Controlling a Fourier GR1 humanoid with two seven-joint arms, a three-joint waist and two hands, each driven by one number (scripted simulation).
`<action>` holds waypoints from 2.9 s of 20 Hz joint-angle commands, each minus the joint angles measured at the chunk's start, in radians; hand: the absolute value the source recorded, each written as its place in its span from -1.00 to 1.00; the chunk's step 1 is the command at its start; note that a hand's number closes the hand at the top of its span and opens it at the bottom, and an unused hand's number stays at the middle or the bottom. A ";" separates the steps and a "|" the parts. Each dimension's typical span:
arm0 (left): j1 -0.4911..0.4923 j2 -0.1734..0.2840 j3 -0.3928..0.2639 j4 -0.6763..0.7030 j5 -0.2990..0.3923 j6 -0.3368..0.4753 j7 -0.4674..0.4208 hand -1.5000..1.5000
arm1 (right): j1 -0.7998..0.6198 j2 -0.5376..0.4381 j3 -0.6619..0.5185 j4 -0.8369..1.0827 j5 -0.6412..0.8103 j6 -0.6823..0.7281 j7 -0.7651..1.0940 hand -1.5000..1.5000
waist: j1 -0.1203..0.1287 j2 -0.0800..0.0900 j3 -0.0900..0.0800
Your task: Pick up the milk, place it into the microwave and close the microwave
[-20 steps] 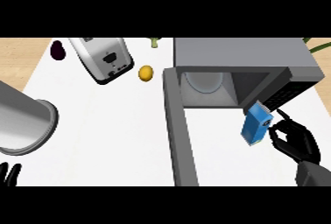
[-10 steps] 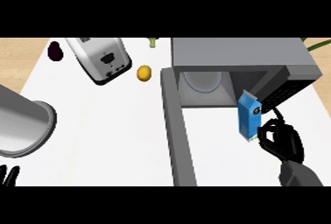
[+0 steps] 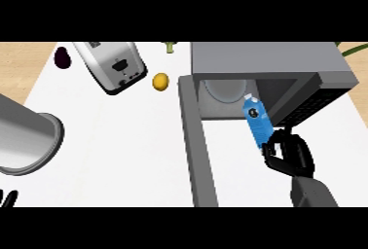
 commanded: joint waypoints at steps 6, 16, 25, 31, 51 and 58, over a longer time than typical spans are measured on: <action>0.051 -0.002 0.058 0.018 0.065 -0.048 -0.044 -1.00 | 0.195 0.122 0.171 -0.482 -0.013 -0.017 0.221 1.00 | 0.003 -0.007 -0.001; 0.090 0.042 0.178 0.031 0.186 -0.152 -0.073 -1.00 | 0.236 0.125 0.390 -0.870 -0.089 -0.350 0.537 1.00 | 0.028 0.000 0.001; -0.017 0.020 0.219 0.100 0.151 -0.131 -0.025 -1.00 | -0.009 0.126 0.443 -0.742 -0.026 -0.615 0.590 1.00 | 0.029 0.004 0.001; 0.033 0.032 0.259 0.045 0.207 -0.188 -0.008 -1.00 | -0.115 0.126 0.388 -0.473 0.003 -0.722 0.511 1.00 | 0.038 0.006 0.002; -0.136 0.104 0.383 0.193 0.248 -0.245 0.041 -1.00 | -0.595 0.063 0.077 0.352 0.010 -0.646 0.035 1.00 | 0.063 0.021 0.003; -0.190 0.088 0.358 0.228 0.238 -0.234 0.068 -1.00 | -0.702 0.063 0.095 0.475 0.081 -0.773 -0.007 1.00 | 0.072 0.025 0.003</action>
